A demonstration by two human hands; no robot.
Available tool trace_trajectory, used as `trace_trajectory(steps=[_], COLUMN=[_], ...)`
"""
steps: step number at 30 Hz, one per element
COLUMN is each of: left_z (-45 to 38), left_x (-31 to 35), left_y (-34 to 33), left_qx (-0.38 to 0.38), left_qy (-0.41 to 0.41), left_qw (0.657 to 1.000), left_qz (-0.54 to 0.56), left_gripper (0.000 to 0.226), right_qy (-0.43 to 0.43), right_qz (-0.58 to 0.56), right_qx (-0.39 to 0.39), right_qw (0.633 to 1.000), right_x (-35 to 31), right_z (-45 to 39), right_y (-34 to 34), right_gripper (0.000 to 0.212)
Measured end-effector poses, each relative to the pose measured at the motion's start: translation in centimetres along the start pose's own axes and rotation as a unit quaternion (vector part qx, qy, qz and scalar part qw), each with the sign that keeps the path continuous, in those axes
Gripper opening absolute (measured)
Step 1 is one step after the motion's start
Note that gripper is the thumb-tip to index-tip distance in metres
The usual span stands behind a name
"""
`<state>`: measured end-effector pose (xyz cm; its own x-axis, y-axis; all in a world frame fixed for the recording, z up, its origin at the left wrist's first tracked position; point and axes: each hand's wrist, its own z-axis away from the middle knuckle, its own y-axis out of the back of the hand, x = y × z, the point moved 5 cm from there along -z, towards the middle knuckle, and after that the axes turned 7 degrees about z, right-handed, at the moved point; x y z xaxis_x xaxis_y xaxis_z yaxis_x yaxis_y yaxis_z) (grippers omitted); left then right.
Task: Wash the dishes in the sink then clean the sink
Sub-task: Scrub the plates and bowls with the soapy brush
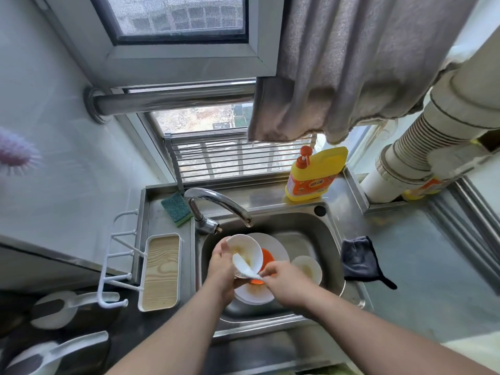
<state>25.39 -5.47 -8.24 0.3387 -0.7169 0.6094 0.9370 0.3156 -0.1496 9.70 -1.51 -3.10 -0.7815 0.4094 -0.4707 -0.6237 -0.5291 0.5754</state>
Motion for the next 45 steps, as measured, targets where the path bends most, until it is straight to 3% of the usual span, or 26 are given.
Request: trace_trajectory(steps=[3, 7, 11, 13, 18, 24, 30, 33, 37, 39, 41, 43, 45], left_z=[0.2, 0.0, 0.1, 0.5, 0.7, 0.7, -0.1, 0.1, 0.4, 0.4, 0.0, -0.5, -0.6], left_x=[-1.3, 0.5, 0.4, -0.5, 0.7, 1.9, 2.7, 2.6, 0.9, 1.4, 1.9, 1.9, 1.5], left_y=[-0.9, -0.9, -1.0, -1.2, -0.8, -1.1, -0.8, -1.2, -1.5, -0.9, -0.1, 0.6, 0.6], left_qx=[-0.019, -0.032, -0.007, -0.006, -0.028, -0.024, -0.056, -0.049, -0.055, -0.064, -0.056, -0.032, -0.024], left_qy=[0.009, -0.018, -0.034, -0.019, -0.021, -0.055, -0.051, -0.053, -0.039, -0.040, -0.048, -0.064, -0.058], left_qw=[0.999, 0.999, 0.999, 1.000, 0.999, 0.997, 0.995, 0.995, 0.998, 0.997, 0.994, 0.995, 0.994], left_qz=[0.027, -0.011, -0.010, 0.002, -0.023, -0.045, -0.070, -0.064, -0.011, 0.035, 0.076, 0.075, 0.089], left_gripper=[0.029, 0.031, 0.026, 0.024, 0.026, 0.023, 0.024, 0.026, 0.022, 0.024, 0.042, 0.059, 0.049], right_qy=[-0.005, 0.010, 0.003, -0.004, 0.016, 0.043, 0.031, 0.035, 0.013, -0.025, -0.056, -0.056, -0.040], right_qz=[-0.019, 0.157, 0.009, -0.034, 0.121, -0.046, 0.069, -0.042, -0.153, -0.302, -0.448, -0.498, -0.490], right_qx=[0.040, 0.107, 0.022, 0.034, 0.098, 0.035, 0.091, 0.037, 0.059, 0.003, -0.072, -0.111, -0.125], right_qw=[0.999, 0.982, 1.000, 0.999, 0.988, 0.997, 0.993, 0.998, 0.986, 0.953, 0.889, 0.858, 0.862], right_x=[-0.7, 1.2, -0.5, -0.9, 1.6, -0.2, 2.9, 1.5, 0.5, 1.3, 1.2, 0.7, 0.3], right_z=[-0.7, 0.1, 0.2, -0.7, 0.2, 0.5, -0.2, 0.2, -0.2, 0.0, 0.7, 1.2, 1.6], right_y=[0.5, 2.5, -0.4, -0.3, 2.6, -0.1, 3.0, 0.6, 0.8, 0.9, 0.4, -0.2, -0.4], right_gripper=[0.021, 0.031, 0.022, 0.019, 0.030, 0.014, 0.026, 0.016, 0.017, 0.019, 0.023, 0.023, 0.024])
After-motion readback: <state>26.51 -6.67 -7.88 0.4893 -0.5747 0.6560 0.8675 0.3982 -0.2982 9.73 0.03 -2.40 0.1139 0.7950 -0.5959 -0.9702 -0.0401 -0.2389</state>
